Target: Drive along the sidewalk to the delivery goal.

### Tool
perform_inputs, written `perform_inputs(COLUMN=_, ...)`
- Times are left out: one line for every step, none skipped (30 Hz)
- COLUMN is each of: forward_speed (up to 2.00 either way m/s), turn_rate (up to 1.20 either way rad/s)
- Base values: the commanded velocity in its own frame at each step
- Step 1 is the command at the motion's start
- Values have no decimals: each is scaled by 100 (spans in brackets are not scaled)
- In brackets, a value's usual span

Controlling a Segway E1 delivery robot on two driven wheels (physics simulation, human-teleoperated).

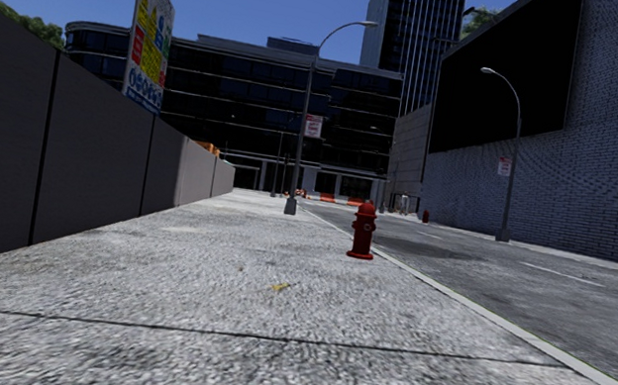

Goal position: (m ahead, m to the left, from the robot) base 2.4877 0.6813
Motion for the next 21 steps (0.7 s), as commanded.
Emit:
perform_inputs(forward_speed=111, turn_rate=-63)
perform_inputs(forward_speed=111, turn_rate=-57)
perform_inputs(forward_speed=114, turn_rate=-8)
perform_inputs(forward_speed=125, turn_rate=0)
perform_inputs(forward_speed=125, turn_rate=0)
perform_inputs(forward_speed=129, turn_rate=0)
perform_inputs(forward_speed=130, turn_rate=0)
perform_inputs(forward_speed=131, turn_rate=0)
perform_inputs(forward_speed=131, turn_rate=0)
perform_inputs(forward_speed=131, turn_rate=0)
perform_inputs(forward_speed=131, turn_rate=0)
perform_inputs(forward_speed=131, turn_rate=0)
perform_inputs(forward_speed=131, turn_rate=0)
perform_inputs(forward_speed=131, turn_rate=0)
perform_inputs(forward_speed=131, turn_rate=0)
perform_inputs(forward_speed=131, turn_rate=0)
perform_inputs(forward_speed=131, turn_rate=0)
perform_inputs(forward_speed=131, turn_rate=0)
perform_inputs(forward_speed=131, turn_rate=0)
perform_inputs(forward_speed=131, turn_rate=11)
perform_inputs(forward_speed=131, turn_rate=11)
